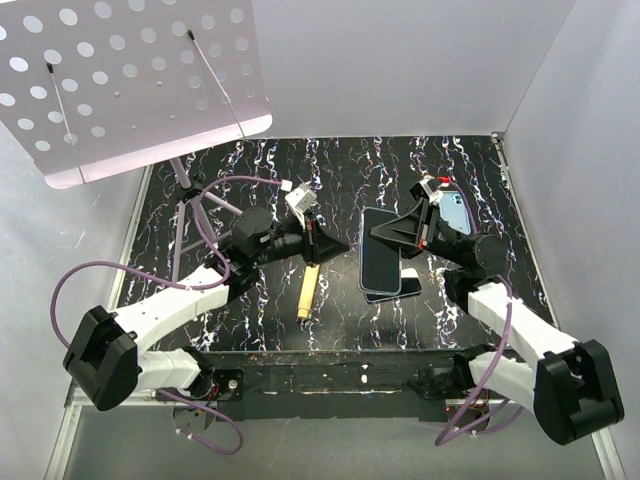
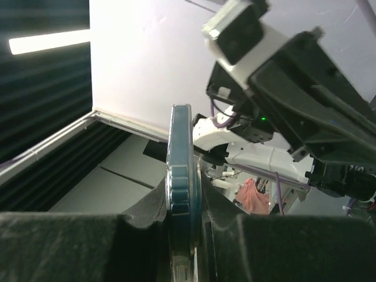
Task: Take the phone out of the phone case
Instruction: Remove the phone case from the phone.
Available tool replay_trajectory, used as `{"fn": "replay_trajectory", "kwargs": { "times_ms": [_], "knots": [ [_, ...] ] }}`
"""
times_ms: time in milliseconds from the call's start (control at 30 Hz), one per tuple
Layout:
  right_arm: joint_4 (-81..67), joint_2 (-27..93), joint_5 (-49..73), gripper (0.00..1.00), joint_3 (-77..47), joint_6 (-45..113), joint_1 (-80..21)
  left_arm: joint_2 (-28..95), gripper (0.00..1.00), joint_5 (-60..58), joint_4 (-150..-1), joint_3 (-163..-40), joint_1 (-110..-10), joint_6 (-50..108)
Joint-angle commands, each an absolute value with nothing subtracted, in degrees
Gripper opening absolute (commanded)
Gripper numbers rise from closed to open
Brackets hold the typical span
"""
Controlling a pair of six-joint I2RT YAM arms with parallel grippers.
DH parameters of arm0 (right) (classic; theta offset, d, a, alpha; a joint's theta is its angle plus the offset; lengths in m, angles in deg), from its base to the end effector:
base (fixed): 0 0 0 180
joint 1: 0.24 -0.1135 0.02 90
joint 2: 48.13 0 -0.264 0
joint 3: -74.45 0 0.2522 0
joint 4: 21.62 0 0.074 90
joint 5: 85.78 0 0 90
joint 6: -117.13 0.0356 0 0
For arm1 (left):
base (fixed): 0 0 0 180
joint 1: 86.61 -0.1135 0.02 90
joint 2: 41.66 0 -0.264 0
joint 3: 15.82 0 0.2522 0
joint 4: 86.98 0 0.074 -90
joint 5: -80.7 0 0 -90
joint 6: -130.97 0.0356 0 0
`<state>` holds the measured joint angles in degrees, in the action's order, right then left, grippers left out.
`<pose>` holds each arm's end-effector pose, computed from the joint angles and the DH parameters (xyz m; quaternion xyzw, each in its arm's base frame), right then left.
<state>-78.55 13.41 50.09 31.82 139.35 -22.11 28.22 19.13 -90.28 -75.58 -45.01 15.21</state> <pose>0.1859 0.1022 0.3247 0.0393 0.5329 0.8289 0.1656 0.1996 -0.1999 0.3046 0.2613 0.6956 -0.5097 0.4336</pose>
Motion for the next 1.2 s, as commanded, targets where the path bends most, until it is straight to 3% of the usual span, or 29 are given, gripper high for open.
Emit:
{"fn": "replay_trajectory", "kwargs": {
  "times_ms": [0, 133, 200, 333, 367, 400, 467, 567, 700, 933, 1167],
  "knots": [
    [-73.0, 6.8, 52.0, 0.01, 25.7, 133.5, -22.0, 27.3, 0.15, 26.0, -99.2, -73.7, -44.7, 6.1],
    [-55.3, 2.0, 48.3, 0.01, 23.9, 121.9, -21.8, 22.9, 0.5, 29.4, -112.4, -64.3, -44.0, -4.0],
    [-47.9, 1.1, 45.8, 0.01, 23.0, 117.3, -21.8, 20.0, 0.6, 28.0, -119.7, -59.6, -43.2, -8.8],
    [-48.0, 3.5, 46.0, 0.01, 21.3, 115.5, -21.8, 16.4, 0.72, 25.9, -129.9, -56.8, -42.1, -16.4],
    [-48.5, 4.0, 46.2, 0.01, 21.1, 115.4, -21.8, 16.1, 0.77, 25.3, -131.4, -57.3, -42.0, -18.3],
    [-48.1, 4.5, 46.4, 0.01, 20.7, 115.1, -21.8, 15.7, 0.91, 24.2, -131.6, -57.9, -41.7, -19.6],
    [-47.4, 5.0, 46.5, 0.01, 20.5, 114.1, -21.8, 15.7, 0.95, 24.1, -128.4, -61.0, -40.5, -19.6],
    [-48.4, 5.0, 46.0, 0.01, 21.4, 114.7, -21.8, 16.3, 0.88, 24.7, -121.6, -64.6, -38.2, -15.3],
    [-50.0, 4.9, 45.3, 0.01, 22.1, 116.2, -21.8, 18.1, 0.58, 25.3, -124.4, -63.5, -37.7, -14.7],
    [-50.7, 4.3, 44.8, 0.01, 22.0, 117.5, -21.8, 17.8, 0.63, 23.2, -124.1, -61.8, -37.1, -14.8],
    [-51.9, 4.3, 44.1, 0.01, 22.0, 119.0, -21.8, 19.0, 0.39, 23.7, -124.5, -62.0, -36.8, -13.8]
  ]
}}
